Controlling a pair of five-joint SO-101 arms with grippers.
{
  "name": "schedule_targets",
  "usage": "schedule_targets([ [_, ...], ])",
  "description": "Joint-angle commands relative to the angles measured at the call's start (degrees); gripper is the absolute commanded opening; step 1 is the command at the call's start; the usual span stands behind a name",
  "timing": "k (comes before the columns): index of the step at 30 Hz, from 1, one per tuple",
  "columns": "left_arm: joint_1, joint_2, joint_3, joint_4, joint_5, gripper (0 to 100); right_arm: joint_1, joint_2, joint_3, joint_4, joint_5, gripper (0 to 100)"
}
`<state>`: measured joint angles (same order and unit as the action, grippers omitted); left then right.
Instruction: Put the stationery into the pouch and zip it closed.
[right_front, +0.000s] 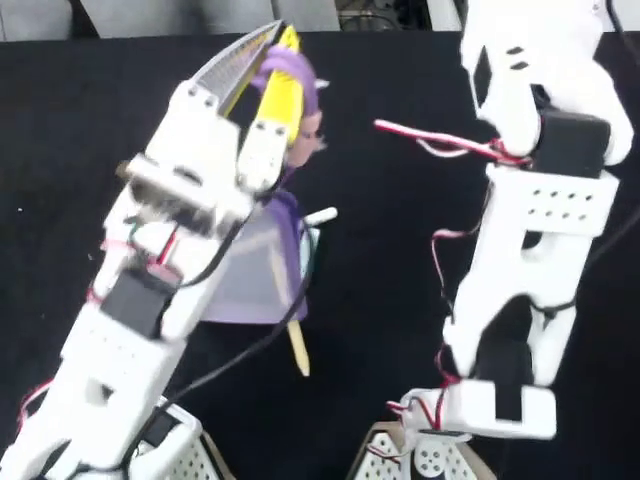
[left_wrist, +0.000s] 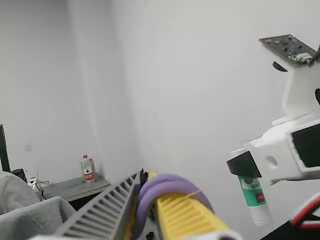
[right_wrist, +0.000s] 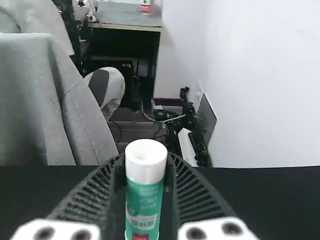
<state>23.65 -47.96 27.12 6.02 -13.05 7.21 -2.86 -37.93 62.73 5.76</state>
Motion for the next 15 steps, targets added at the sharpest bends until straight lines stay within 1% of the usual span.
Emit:
schedule_targets([
  [1, 0.31, 5.19, -10.15, -1.05, 0.62, 3, 0.97, 4.26, -11.30, 4.40, -0.62, 1.1],
  [4, 3.30, 5.45, -12.18, -0.26, 0.62, 3, 1.14, 7.52, -15.60, 6.07, -0.62, 1.1],
  [6, 4.88, 5.27, -13.93, 2.46, 0.62, 3, 1.32, 9.36, -17.80, 6.86, -0.62, 1.1],
  [11, 9.10, 5.27, -20.62, 13.01, 0.62, 3, 1.32, 12.18, -21.67, 8.62, -0.62, 1.1],
  [15, 9.27, 5.19, -23.52, 24.97, 0.62, 3, 1.32, 12.79, -22.81, 9.14, -0.62, 1.1],
])
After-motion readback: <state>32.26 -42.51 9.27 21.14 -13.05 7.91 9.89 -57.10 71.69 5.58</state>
